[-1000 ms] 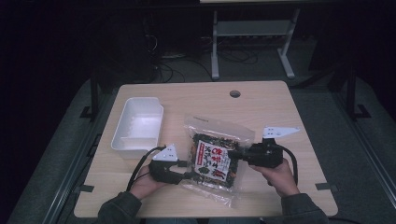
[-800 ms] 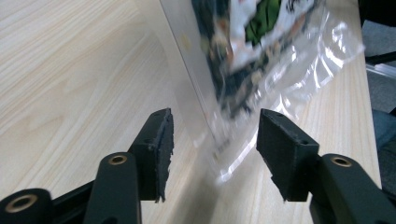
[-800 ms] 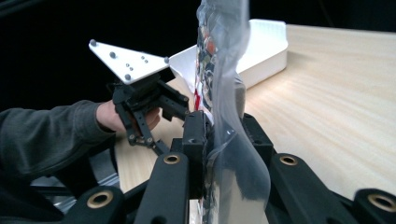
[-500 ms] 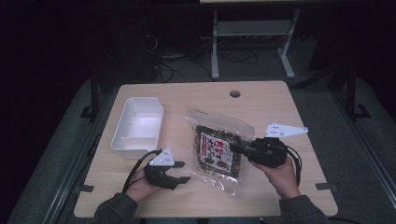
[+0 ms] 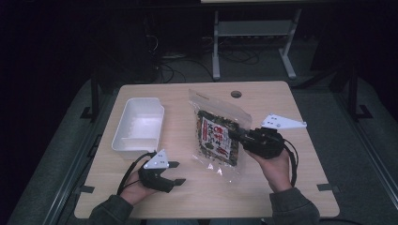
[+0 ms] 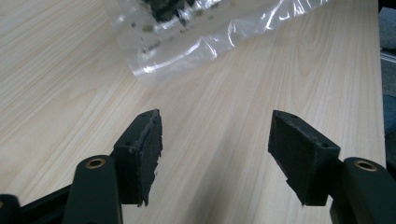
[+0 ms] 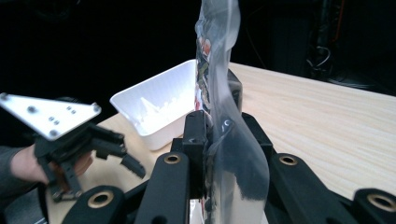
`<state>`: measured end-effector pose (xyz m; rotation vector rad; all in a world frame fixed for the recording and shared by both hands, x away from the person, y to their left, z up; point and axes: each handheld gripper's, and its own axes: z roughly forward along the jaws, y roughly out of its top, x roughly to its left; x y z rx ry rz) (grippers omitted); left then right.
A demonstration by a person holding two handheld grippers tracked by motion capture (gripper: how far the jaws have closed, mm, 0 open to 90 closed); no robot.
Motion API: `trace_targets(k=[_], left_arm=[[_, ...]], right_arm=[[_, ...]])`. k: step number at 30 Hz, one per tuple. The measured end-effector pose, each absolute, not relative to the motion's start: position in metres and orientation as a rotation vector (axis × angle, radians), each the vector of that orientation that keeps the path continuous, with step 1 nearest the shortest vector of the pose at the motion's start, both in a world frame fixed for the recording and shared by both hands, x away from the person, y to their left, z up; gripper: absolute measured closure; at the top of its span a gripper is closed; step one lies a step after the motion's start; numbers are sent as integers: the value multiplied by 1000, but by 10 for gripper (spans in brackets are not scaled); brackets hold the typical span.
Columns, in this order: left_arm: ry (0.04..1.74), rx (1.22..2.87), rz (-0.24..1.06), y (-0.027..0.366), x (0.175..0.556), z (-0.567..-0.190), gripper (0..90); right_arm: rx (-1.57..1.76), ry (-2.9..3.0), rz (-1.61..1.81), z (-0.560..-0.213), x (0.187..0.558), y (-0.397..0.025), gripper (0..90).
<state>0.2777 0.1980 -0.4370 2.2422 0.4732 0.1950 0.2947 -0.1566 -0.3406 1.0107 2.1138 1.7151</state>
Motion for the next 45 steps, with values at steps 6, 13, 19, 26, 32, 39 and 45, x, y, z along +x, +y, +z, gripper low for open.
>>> trace_targets(k=[6, 13, 19, 26, 32, 39, 45], left_arm=[[495, 2243, 204, 206, 274, -438, 307], [510, 2262, 233, 217, 270, -439, 279], [526, 2256, 246, 226, 268, -439, 272], [526, 2265, 252, 233, 266, -440, 265], [537, 2265, 261, 241, 266, -440, 261], [548, 2271, 273, 248, 265, -441, 259], [561, 2267, 279, 255, 265, -440, 257]], right_arm=[[1036, 2065, 1722, -336, 303, -147, 756], [1043, 2008, 1723, -325, 313, -129, 756], [1044, 1950, 1731, -318, 324, -112, 756], [1041, 1925, 1741, -310, 338, -90, 756], [1015, 1906, 1752, -299, 350, -65, 756], [995, 1877, 1772, -289, 360, -35, 757], [1002, 1848, 1790, -286, 371, -14, 757]])
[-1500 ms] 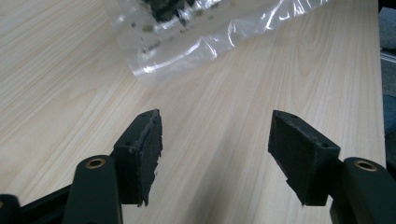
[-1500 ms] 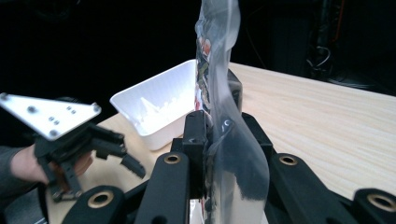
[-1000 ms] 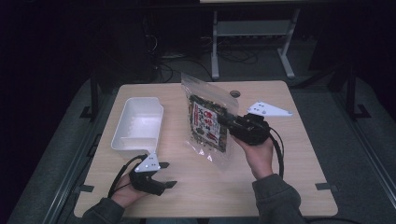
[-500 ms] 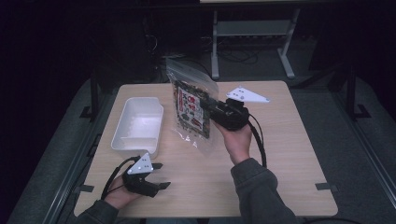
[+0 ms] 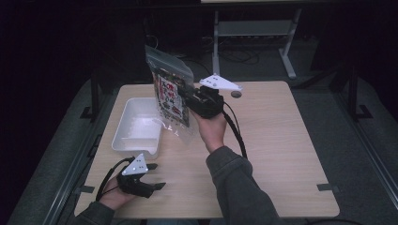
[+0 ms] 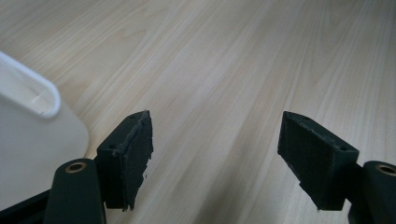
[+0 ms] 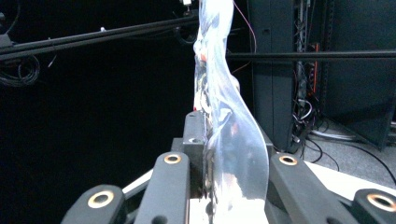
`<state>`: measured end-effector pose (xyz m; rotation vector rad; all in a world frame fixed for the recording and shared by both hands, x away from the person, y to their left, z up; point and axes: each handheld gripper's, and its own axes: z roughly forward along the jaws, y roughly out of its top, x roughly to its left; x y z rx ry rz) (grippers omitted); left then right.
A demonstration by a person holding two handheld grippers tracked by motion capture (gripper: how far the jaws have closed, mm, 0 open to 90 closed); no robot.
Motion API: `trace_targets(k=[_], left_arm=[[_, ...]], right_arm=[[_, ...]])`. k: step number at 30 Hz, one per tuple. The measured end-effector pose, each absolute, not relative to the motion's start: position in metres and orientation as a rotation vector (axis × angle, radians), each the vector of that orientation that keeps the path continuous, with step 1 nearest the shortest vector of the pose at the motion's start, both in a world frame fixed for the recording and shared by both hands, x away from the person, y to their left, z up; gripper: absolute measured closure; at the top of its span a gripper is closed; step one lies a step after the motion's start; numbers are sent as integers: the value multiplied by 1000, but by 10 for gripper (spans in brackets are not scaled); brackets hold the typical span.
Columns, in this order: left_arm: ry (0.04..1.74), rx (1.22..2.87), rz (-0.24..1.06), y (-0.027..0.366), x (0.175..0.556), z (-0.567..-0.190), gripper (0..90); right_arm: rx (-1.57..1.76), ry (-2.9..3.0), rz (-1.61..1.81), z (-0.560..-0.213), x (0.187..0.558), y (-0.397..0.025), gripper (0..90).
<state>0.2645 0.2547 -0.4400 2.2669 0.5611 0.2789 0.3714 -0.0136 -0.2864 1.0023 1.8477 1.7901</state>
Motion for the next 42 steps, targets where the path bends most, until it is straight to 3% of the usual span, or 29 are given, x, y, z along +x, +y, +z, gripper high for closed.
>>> trace_targets(k=[23, 42], left_arm=[[625, 2233, 295, 280, 263, -440, 256], [595, 2243, 279, 279, 262, -441, 257]], right_arm=[[970, 1797, 1804, -286, 405, 61, 757], [1056, 1754, 1776, -325, 429, 109, 757]])
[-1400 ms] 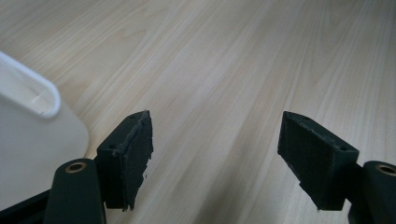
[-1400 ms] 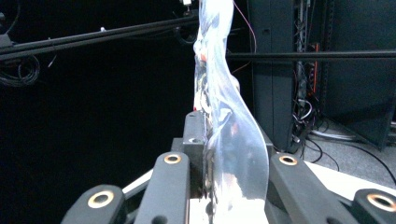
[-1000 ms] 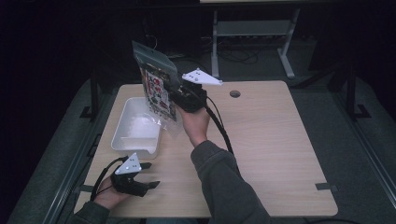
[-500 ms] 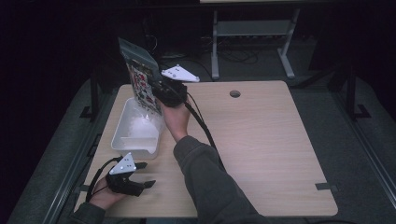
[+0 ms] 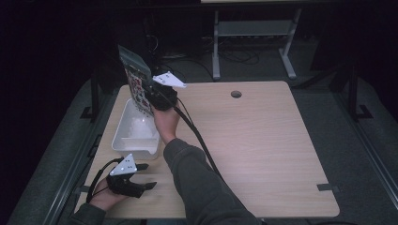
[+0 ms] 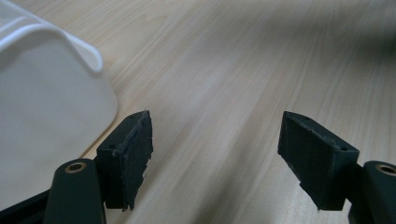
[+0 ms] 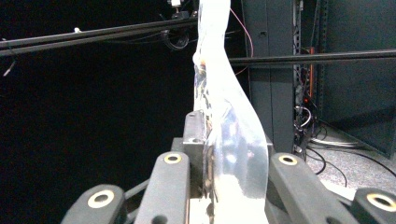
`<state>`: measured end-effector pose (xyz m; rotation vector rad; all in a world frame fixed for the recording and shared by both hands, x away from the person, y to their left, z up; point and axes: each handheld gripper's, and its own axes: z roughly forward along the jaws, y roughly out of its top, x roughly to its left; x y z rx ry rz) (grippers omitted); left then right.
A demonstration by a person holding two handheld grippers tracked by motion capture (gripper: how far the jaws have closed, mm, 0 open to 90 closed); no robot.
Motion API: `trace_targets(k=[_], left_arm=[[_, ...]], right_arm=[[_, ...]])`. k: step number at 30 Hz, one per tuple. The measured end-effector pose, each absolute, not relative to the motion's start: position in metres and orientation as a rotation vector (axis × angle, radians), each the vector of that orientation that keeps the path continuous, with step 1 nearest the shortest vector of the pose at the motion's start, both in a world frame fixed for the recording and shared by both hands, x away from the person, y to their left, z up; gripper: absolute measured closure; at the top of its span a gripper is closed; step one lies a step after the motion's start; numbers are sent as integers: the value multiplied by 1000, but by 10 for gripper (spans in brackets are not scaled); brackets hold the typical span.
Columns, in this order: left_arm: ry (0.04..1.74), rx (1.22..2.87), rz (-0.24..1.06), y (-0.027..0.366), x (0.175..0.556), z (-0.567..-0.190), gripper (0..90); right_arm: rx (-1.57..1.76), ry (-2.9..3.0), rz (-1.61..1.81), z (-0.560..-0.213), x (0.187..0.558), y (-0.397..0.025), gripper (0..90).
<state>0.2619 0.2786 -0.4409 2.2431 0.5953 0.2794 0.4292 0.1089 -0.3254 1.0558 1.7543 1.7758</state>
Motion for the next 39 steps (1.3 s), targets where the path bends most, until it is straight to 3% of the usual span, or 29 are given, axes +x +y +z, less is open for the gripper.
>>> trace_targets(k=[23, 39], left_arm=[[581, 2237, 250, 279, 263, -441, 256], [582, 2242, 248, 278, 263, -441, 256]], right_arm=[[1137, 1731, 1778, -376, 433, 126, 749], [936, 2000, 1532, -370, 420, 119, 694]])
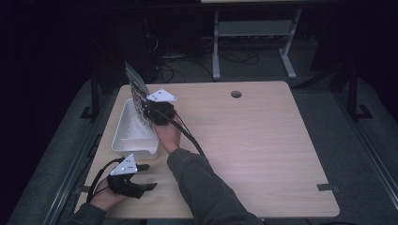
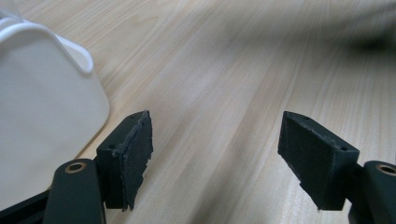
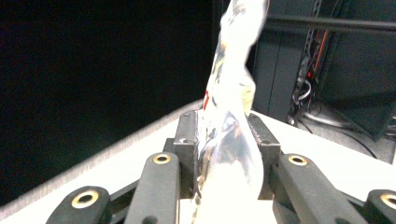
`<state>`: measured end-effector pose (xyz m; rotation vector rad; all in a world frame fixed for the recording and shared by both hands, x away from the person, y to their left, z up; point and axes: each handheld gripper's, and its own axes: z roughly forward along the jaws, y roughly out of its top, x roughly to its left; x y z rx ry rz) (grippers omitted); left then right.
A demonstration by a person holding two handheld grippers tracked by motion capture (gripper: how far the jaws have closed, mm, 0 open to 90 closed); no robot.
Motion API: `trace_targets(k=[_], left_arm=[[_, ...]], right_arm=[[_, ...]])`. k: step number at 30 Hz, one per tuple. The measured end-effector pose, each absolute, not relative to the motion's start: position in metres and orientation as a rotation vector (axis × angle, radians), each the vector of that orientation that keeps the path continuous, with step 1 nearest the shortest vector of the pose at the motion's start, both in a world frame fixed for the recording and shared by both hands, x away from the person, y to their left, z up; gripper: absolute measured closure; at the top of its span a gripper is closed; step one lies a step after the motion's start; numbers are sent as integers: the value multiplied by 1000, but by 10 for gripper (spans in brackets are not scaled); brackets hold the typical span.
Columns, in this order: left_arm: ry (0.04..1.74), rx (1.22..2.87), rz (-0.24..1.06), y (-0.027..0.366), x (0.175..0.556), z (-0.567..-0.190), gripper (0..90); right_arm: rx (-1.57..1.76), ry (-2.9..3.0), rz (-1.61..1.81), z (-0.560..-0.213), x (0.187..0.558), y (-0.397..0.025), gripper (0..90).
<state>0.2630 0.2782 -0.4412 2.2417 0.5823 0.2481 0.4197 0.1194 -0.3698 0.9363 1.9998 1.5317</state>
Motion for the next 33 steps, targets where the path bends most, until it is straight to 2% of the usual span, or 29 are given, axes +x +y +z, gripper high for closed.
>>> trace_targets(k=[8, 19, 33], left_arm=[[576, 2251, 249, 276, 263, -442, 257], [572, 2253, 257, 276, 263, -441, 257], [573, 2249, 257, 276, 263, -441, 256]], right_arm=[[930, 2126, 1437, -367, 422, 109, 685], [974, 2076, 1296, -370, 412, 121, 713], [1110, 2021, 1320, -375, 412, 119, 714]])
